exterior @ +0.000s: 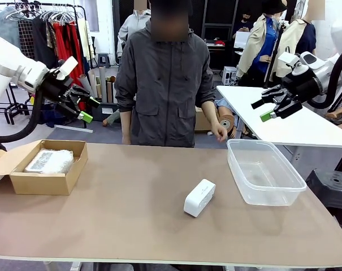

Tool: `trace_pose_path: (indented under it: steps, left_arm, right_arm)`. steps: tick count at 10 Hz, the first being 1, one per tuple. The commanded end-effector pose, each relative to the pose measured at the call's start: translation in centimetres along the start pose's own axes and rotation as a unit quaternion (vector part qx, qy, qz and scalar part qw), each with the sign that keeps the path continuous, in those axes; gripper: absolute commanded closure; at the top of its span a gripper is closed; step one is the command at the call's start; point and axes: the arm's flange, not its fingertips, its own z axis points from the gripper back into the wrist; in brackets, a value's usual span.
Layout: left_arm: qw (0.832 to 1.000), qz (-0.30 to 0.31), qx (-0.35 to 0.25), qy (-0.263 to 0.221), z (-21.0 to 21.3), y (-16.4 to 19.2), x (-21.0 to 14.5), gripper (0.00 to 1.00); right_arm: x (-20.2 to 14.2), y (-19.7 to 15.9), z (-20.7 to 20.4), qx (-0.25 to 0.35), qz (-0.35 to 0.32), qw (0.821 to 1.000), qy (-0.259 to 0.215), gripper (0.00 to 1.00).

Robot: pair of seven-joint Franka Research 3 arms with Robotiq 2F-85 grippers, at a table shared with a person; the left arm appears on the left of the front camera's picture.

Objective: Separate and place wrapped and unwrapped clocks.
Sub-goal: Pick up the Digital clock indicated by the person.

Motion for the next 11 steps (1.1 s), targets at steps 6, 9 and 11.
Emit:
trace_pose_path:
  steps: [6,9,11]
  left_arm:
    - [1.000,-0.001,0.006,0.000,0.06,-0.48,0.05,0.00]
    - [1.000,-0.001,0.006,0.000,0.06,-0.48,0.05,0.00]
    - [1.000,-0.001,0.006,0.000,0.06,-0.48,0.05,0.00]
  right_arm:
    - [0.10,0.22,0.05,-0.002,0.001,1.000,-0.001,0.00]
    - [0.10,0.22,0.05,-0.002,0.001,1.000,-0.001,0.00]
    - [0.10,0.22,0.05,-0.002,0.001,1.000,-0.001,0.00]
